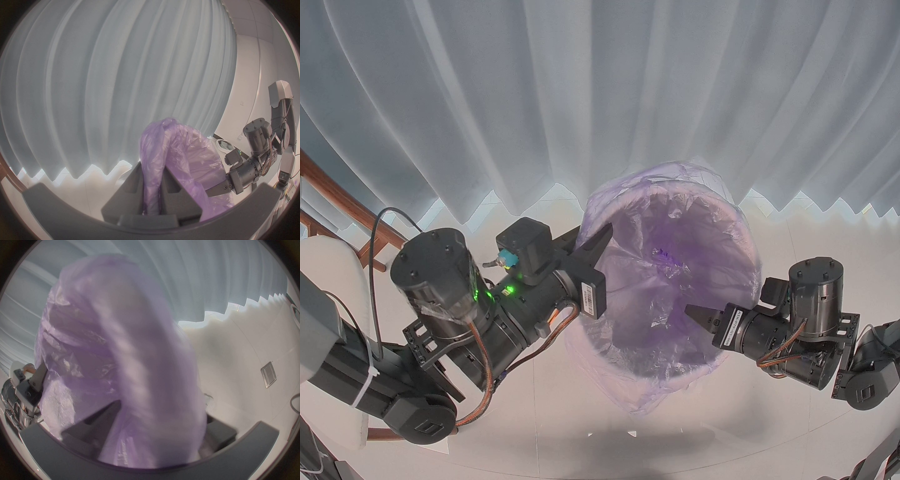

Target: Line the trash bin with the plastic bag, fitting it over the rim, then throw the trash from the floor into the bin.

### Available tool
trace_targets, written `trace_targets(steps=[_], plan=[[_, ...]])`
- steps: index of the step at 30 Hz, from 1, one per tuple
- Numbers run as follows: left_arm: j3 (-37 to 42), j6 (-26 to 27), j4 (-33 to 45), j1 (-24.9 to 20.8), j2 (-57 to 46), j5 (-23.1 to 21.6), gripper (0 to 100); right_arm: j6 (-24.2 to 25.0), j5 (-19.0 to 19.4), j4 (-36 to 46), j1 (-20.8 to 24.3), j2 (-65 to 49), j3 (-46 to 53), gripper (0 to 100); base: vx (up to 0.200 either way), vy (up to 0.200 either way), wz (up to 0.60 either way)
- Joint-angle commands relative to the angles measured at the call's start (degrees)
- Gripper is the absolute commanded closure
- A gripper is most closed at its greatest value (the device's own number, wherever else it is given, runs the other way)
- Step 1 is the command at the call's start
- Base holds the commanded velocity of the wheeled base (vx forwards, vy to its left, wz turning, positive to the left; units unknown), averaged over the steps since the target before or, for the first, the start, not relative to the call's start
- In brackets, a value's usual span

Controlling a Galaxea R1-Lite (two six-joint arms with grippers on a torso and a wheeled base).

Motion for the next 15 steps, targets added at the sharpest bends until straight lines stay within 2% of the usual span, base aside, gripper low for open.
trace_targets(steps=[1, 15], plan=[[-0.67, -0.14, -0.17, -0.68, 1.31, -0.12, 100, 0.12, 0.1, -1.22, 0.18, 0.31, 0.97, 100, 0.0, 0.0, 0.0], [-0.93, -0.23, -4.13, -0.07, 1.57, -0.2, 100, 0.29, 0.19, -3.33, 0.36, 0.57, 1.85, 100, 0.0, 0.0, 0.0]])
